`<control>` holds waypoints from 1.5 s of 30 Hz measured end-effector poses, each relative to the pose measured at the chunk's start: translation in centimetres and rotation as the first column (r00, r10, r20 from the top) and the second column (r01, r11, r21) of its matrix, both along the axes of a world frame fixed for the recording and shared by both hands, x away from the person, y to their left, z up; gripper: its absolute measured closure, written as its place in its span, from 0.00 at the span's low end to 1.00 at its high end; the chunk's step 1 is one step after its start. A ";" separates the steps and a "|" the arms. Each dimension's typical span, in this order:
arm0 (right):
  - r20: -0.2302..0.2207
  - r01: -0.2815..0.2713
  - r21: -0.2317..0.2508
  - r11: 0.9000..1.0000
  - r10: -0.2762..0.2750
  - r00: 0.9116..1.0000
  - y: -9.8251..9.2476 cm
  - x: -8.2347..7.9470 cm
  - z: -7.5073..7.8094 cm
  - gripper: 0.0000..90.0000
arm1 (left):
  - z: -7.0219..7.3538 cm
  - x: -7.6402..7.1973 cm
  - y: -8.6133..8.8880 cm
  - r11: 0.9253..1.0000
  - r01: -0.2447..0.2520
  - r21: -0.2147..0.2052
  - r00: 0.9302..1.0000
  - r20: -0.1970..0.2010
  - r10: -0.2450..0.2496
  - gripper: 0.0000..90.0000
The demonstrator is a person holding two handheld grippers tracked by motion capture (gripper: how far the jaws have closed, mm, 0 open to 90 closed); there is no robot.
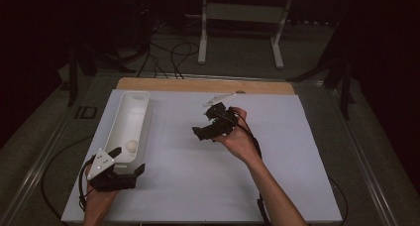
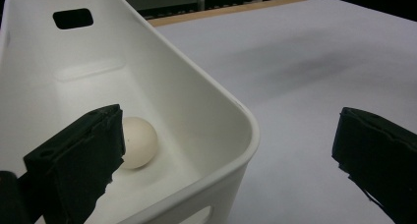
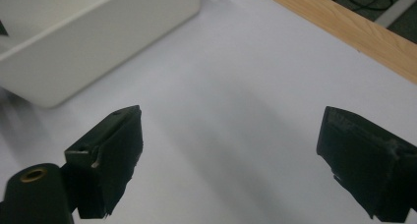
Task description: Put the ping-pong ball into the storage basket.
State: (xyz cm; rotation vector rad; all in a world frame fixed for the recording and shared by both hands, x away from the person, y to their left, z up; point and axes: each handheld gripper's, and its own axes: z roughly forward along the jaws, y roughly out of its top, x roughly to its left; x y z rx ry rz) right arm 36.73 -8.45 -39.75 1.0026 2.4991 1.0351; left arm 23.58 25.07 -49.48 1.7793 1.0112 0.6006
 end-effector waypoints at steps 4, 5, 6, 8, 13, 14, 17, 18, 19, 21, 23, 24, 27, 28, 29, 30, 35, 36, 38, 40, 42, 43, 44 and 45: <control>-0.001 0.017 0.008 1.000 -0.017 1.000 -1.4 -0.5 -0.5 0.11 | 0.0 0.0 0.0 1.000 -0.001 0.000 1.000 0.000 0.001 0.00; 0.003 0.018 0.006 1.000 -0.018 1.000 -1.7 -0.5 -0.6 0.11 | 0.0 0.0 0.0 1.000 -0.001 0.000 1.000 0.000 0.001 0.00; 0.002 0.025 0.011 1.000 -0.025 1.000 -2.2 -0.7 -0.7 0.11 | 0.0 0.0 0.0 1.000 -0.001 0.000 1.000 -0.001 0.001 0.00; 0.002 0.037 0.021 0.999 -0.037 0.999 -3.0 -0.9 -0.9 0.11 | 0.0 0.0 0.0 1.000 -0.002 0.001 1.000 -0.001 0.002 0.00; 0.009 0.050 0.030 0.998 -0.050 0.999 -4.5 -1.5 -1.3 0.11 | 0.0 0.0 0.0 1.000 -0.003 0.000 1.000 -0.001 0.003 0.00; 0.013 0.059 0.039 0.997 -0.060 0.998 -5.2 -1.8 -1.4 0.11 | 0.0 0.0 0.0 1.000 -0.004 0.000 1.000 -0.001 0.004 0.00; 0.016 0.065 0.041 0.997 -0.066 0.998 -6.2 -2.2 -1.7 0.11 | 0.0 0.0 -0.1 1.000 -0.004 -0.001 1.000 -0.001 0.004 0.00; 0.019 0.067 0.044 0.997 -0.068 0.997 -6.6 -2.5 -1.9 0.11 | 0.0 0.0 -0.1 1.000 -0.004 -0.001 1.000 -0.001 0.004 0.00; 0.020 0.070 0.047 0.996 -0.071 0.997 -6.9 -2.6 -2.0 0.11 | 0.0 0.0 -0.1 1.000 -0.004 -0.002 1.000 -0.001 0.004 0.00; 0.019 0.080 0.052 0.995 -0.081 0.997 -7.7 -2.9 -2.3 0.11 | 0.0 0.0 -0.1 1.000 -0.003 -0.001 1.000 -0.001 0.003 0.00; 0.021 0.092 0.069 0.993 -0.093 0.995 -8.5 -3.2 -2.7 0.11 | 0.0 0.0 -0.1 1.000 -0.003 -0.002 1.000 -0.002 0.003 0.00; 0.017 0.096 0.079 0.992 -0.098 0.995 -9.0 -3.4 -2.9 0.11 | 0.0 0.0 -0.1 1.000 -0.002 0.000 1.000 -0.002 0.002 0.00; 0.020 0.106 0.082 0.991 -0.108 0.994 -9.7 -3.6 -3.4 0.11 | 0.0 0.1 -0.2 1.000 -0.001 0.002 1.000 -0.002 0.001 0.00; 0.026 0.114 0.076 0.991 -0.116 0.993 -10.3 -3.9 -3.9 0.11 | 0.0 0.1 -0.2 1.000 -0.001 0.002 1.000 -0.002 0.001 0.00; 0.029 0.117 0.074 0.990 -0.119 0.992 -10.5 -4.1 -4.0 0.11 | 0.0 0.1 -0.2 1.000 -0.001 0.003 1.000 -0.002 0.001 0.00; 0.036 0.118 0.073 0.990 -0.121 0.992 -10.8 -4.3 -4.3 0.11 | 0.0 0.1 -0.2 1.000 -0.002 0.002 1.000 -0.002 0.002 0.00; 0.062 0.123 0.089 0.988 -0.129 0.990 -12.0 -5.4 -4.8 0.11 | 0.0 0.1 -0.2 1.000 -0.005 -0.001 1.000 -0.003 0.005 0.00; 0.076 0.127 0.093 0.988 -0.134 0.988 -12.8 -6.0 -5.2 0.11 | 0.0 0.1 -0.1 1.000 -0.008 -0.003 1.000 -0.004 0.008 0.00; 0.088 0.134 0.099 0.986 -0.143 0.986 -13.4 -6.5 -5.5 0.11 | 0.0 0.2 -0.1 1.000 -0.010 -0.005 1.000 -0.004 0.010 0.00; 0.100 0.147 0.116 0.982 -0.159 0.982 -14.3 -7.0 -5.9 0.12 | 0.1 0.1 -0.1 1.000 -0.012 -0.008 1.000 -0.003 0.012 0.00; 0.117 0.156 0.136 0.978 -0.172 0.978 -15.0 -7.6 -6.2 0.12 | 0.1 0.2 0.0 1.000 -0.016 -0.013 1.000 -0.003 0.016 0.00; 0.121 0.157 0.143 0.977 -0.175 0.977 -15.4 -7.8 -6.4 0.12 | 0.1 0.2 0.0 1.000 -0.017 -0.012 1.000 -0.002 0.017 0.00; 0.132 0.163 0.148 0.975 -0.183 0.974 -15.6 -8.1 -6.6 0.12 | 0.1 0.2 0.1 1.000 -0.019 -0.014 1.000 -0.002 0.019 0.00; 0.149 0.168 0.153 0.974 -0.191 0.970 -15.9 -8.4 -6.8 0.12 | 0.1 0.2 0.1 1.000 -0.021 -0.016 1.000 -0.002 0.021 0.00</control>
